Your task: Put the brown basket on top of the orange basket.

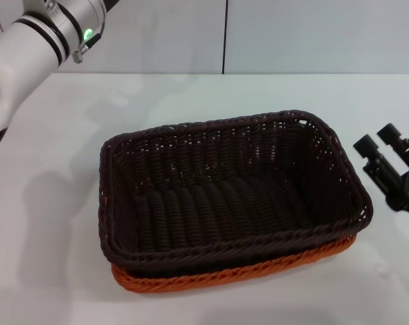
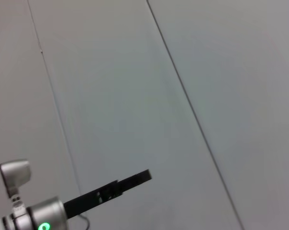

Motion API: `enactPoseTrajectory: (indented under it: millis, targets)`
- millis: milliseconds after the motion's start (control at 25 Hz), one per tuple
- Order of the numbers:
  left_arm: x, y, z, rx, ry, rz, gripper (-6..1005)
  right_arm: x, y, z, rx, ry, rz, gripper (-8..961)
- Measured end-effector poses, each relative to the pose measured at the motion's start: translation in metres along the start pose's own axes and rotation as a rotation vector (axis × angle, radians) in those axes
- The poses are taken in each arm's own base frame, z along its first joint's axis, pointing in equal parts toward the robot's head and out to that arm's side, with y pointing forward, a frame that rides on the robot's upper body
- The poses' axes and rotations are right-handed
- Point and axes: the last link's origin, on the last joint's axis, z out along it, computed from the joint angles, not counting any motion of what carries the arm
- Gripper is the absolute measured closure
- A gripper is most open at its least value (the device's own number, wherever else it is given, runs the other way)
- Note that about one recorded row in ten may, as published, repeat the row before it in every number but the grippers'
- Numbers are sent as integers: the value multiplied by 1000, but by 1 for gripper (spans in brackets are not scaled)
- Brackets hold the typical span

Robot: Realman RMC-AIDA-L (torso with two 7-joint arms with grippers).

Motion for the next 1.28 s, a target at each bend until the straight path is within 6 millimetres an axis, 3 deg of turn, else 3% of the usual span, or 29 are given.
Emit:
enactPoseTrajectory:
  millis: [160, 440, 480, 600, 640, 680, 800, 1080, 1280]
  targets:
    - [-3, -5, -9, 15, 21, -25, 148, -12, -14, 6, 34, -39, -62, 344]
    - [-15, -17, -52, 35, 129, -82, 148, -40, -55, 32, 180, -104, -211, 327]
    - [-25, -23, -80, 73, 178, -104, 148, -44, -60, 36, 211, -118, -230, 327]
    - [-31, -27, -97, 99, 207, -119, 148, -54, -72, 50, 289, -155, -313, 327]
    - [-41, -33, -128, 147, 249, -147, 148, -56, -74, 55, 304, -157, -346, 326]
    - [-44, -34, -135, 159, 254, -153, 148, -58, -76, 62, 309, -155, -377, 326]
    - [-56, -38, -179, 216, 291, -190, 148, -63, -80, 79, 319, -149, -439, 326]
    - [-66, -31, -223, 248, 354, -272, 148, -76, -87, 102, 364, -177, -519, 326]
    - [-69, -34, -234, 276, 352, -291, 148, -80, -87, 110, 387, -202, -501, 326]
